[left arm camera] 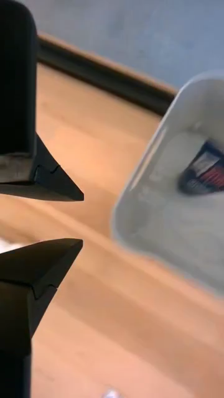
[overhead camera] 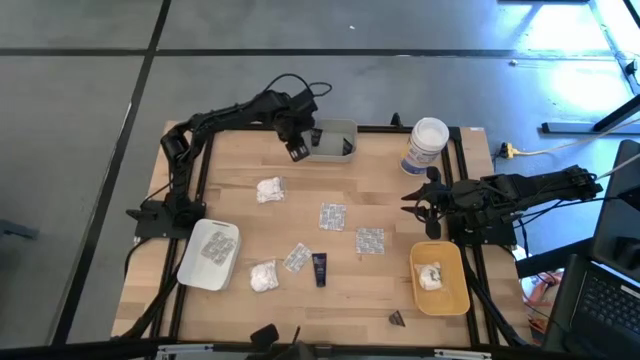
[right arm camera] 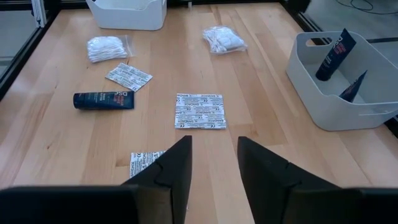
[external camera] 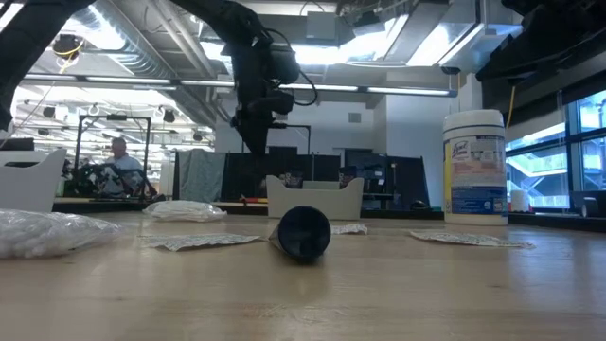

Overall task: Pick & Place Travel size toiletries
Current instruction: Put the top cotton pack into the yellow bin

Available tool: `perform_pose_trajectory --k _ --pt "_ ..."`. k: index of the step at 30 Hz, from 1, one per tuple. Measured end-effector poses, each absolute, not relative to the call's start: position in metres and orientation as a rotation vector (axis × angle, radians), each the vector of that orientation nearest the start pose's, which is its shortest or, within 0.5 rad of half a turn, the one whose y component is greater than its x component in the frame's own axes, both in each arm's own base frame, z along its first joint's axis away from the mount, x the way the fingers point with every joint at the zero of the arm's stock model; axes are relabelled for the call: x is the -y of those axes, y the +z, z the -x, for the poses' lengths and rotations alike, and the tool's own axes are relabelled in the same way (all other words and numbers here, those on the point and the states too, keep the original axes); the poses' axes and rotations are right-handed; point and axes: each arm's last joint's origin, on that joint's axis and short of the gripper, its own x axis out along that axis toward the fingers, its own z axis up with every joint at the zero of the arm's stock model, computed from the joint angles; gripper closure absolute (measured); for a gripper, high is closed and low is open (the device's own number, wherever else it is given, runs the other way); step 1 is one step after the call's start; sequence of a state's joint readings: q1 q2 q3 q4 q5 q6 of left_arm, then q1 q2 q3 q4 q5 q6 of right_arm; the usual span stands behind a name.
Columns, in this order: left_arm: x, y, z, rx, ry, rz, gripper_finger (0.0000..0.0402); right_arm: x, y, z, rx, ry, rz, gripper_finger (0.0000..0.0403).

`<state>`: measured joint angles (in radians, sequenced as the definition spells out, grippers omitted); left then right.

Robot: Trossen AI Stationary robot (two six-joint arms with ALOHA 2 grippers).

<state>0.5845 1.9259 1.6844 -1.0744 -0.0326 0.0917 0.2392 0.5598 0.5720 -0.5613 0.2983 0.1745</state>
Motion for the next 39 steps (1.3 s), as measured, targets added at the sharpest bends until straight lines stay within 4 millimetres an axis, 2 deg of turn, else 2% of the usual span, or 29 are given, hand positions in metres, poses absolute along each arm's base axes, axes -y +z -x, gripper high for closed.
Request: perform_pose_trajectory --k 7,18,33,39 --pt "-0.189 0.255 -0.327 -1.416 0.391 0.276 0.0304 -0.021 0.257 -0.120 -0.522 -0.103 -0.025 0.0256" --pt "-0.138 0.254 -0.347 -1.469 0.299 0.224 0.0304 -0.021 0.257 -0.120 -0.522 -0.103 -0.025 0.0242" --pt "-0.044 0.255 -0.372 -1.463 0.099 0.045 0.0304 -0.021 0.257 -0.120 -0.522 -0.103 -0.025 0.0228" --pt "-0.011 0.255 -0.377 -1.431 0.027 -0.021 0.0304 -0.021 0.257 -0.120 -0.522 -0.103 -0.025 0.0234"
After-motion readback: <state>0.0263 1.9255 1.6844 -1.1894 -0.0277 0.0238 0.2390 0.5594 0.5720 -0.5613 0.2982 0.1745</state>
